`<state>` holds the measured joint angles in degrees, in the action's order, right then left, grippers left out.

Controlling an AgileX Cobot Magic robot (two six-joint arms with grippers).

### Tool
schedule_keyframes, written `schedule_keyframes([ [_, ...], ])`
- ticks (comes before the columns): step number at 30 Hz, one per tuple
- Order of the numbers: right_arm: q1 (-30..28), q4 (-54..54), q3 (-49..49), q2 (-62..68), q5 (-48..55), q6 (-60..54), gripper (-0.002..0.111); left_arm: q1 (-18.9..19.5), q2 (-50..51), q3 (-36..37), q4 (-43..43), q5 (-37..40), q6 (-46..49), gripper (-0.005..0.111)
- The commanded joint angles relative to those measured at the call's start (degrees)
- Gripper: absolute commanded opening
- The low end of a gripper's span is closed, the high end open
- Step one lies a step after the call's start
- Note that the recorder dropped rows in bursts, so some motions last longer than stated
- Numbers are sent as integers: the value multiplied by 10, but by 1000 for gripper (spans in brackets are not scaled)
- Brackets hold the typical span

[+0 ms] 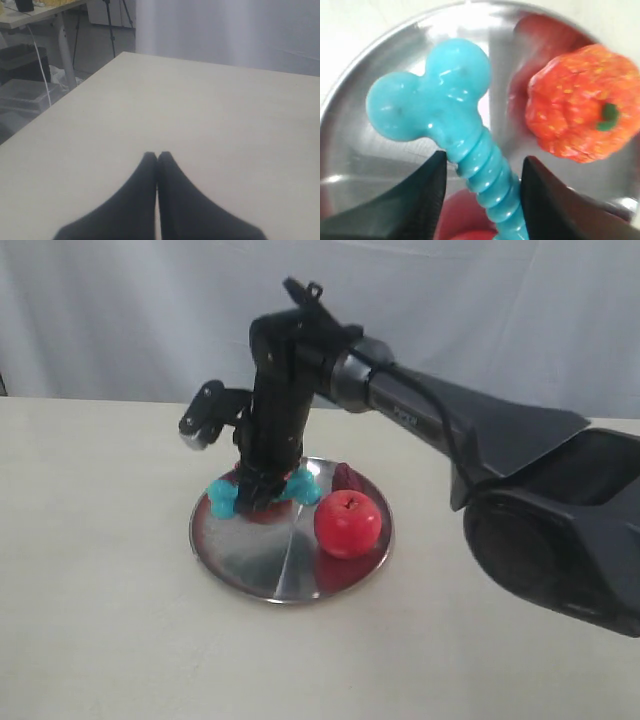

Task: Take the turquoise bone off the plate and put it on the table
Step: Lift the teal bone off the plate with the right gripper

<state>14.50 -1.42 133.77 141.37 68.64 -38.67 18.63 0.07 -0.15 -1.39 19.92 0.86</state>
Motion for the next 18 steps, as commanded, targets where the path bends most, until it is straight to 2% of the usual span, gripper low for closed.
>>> schedule_keyframes([
  [1, -2, -2, 2, -78, 13, 30, 0, 1, -1, 1, -1, -3, -2, 0],
  [8, -29, 6, 0, -168, 13, 115, 0, 1, -1, 1, -1, -3, -2, 0],
  [18, -140, 5, -2, -222, 13, 258, 0, 1, -1, 1, -1, -3, -2, 0],
])
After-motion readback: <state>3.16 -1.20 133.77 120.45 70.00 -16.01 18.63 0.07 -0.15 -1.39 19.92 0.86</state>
